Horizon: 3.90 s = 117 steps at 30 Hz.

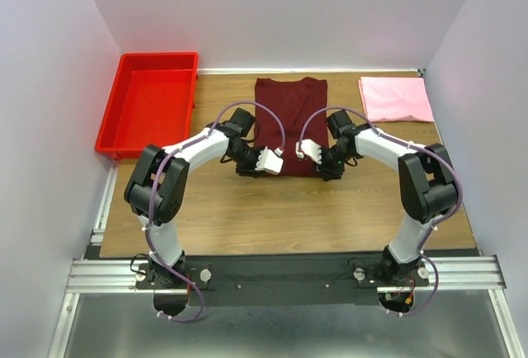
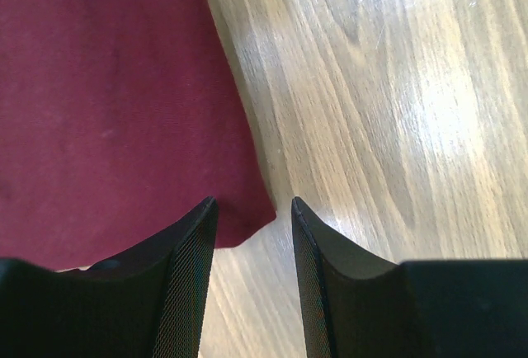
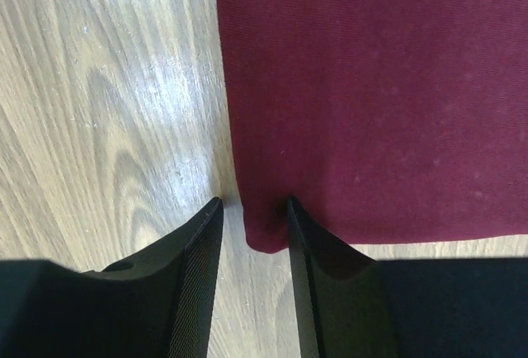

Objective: Fold and stack the t-shirts
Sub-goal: Fold the tshirt

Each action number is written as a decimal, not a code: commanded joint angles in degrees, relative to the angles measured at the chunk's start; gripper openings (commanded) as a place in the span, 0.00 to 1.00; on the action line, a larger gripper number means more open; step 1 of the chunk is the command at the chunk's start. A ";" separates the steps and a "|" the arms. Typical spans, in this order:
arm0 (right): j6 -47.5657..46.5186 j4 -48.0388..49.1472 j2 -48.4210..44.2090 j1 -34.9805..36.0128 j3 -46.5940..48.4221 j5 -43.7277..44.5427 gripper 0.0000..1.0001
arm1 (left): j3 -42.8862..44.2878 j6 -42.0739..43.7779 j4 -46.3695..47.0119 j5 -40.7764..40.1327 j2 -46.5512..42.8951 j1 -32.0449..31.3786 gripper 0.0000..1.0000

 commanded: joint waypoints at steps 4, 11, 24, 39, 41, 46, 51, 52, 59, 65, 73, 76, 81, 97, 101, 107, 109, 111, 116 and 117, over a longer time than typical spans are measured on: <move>-0.21 1.98 2.04 0.46 -3.31 1.14 0.43 | -1.55 -0.94 1.59 -1.43 4.02 0.10 0.49; 0.93 3.47 2.84 0.46 -4.19 3.87 0.30 | -2.69 -0.42 2.03 -3.27 4.82 0.02 0.39; 8.84 3.39 -3.31 -2.00 4.66 5.89 0.00 | 11.08 -6.84 -4.28 0.06 4.30 3.26 0.00; 6.47 -8.89 -14.01 -1.83 0.31 3.26 0.01 | 1.73 -6.40 -9.12 -0.91 -9.12 -1.73 0.00; 5.77 -11.63 -17.53 -0.52 -2.51 2.12 0.00 | -1.36 -6.74 -10.61 0.15 -12.12 -5.23 0.00; 8.48 -24.08 -29.04 2.65 -4.29 -2.26 0.00 | -6.47 -9.11 -17.02 6.11 -21.87 -9.65 0.00; 11.04 -29.48 -25.84 2.65 5.97 -2.99 0.00 | -0.87 -9.38 -23.71 7.45 -21.99 -7.91 0.00; 10.43 -29.39 -24.07 2.57 7.65 -2.81 0.00 | 0.46 -9.12 -24.07 7.36 -21.20 -7.02 0.00; 3.40 -26.76 -9.92 -0.77 16.27 -2.46 0.00 | 14.52 -4.46 -24.78 6.30 -5.66 2.12 0.00; 2.60 -22.54 7.56 -4.46 28.22 -3.16 0.00 | 28.05 -5.95 -22.23 7.18 11.04 6.43 0.00; 10.67 -17.01 23.23 -4.82 32.64 -5.44 0.00 | 30.10 -11.31 -13.44 3.76 21.52 7.22 0.00; 11.74 -13.23 21.92 -4.56 24.83 -5.01 0.00 | 25.18 -11.49 -11.68 3.67 20.04 7.22 0.00; 13.59 -10.06 15.95 -2.98 12.97 -5.18 0.00 | 14.29 -9.12 -11.32 3.14 13.98 5.91 0.00; 29.58 -20.78 -7.54 2.40 8.27 -20.55 0.84 | 2.31 -2.61 -18.18 11.48 -10.29 3.45 0.53; 36.94 -19.82 0.45 -0.59 15.22 -27.75 0.81 | 4.42 -2.97 -16.60 12.72 -8.54 0.02 0.54; 46.97 -13.85 12.06 -1.13 22.34 -34.18 0.57 | 5.48 -5.24 -12.03 14.12 -3.18 -4.99 0.54; 48.83 -11.39 14.77 -1.21 23.66 -33.92 0.55 | 6.00 -6.82 -9.84 14.48 -1.17 -6.66 0.53; 49.27 -10.33 16.63 -1.21 25.68 -34.01 0.54 | 6.09 -8.23 -7.91 13.87 0.59 -8.41 0.54; 49.10 -8.92 21.55 -1.21 29.02 -32.26 0.54 | 5.83 -10.26 -5.35 12.46 3.59 -9.83 0.54; 49.01 -8.65 22.08 -1.30 29.99 -32.08 0.54 | 5.66 -10.61 -4.57 12.28 3.94 -9.92 0.54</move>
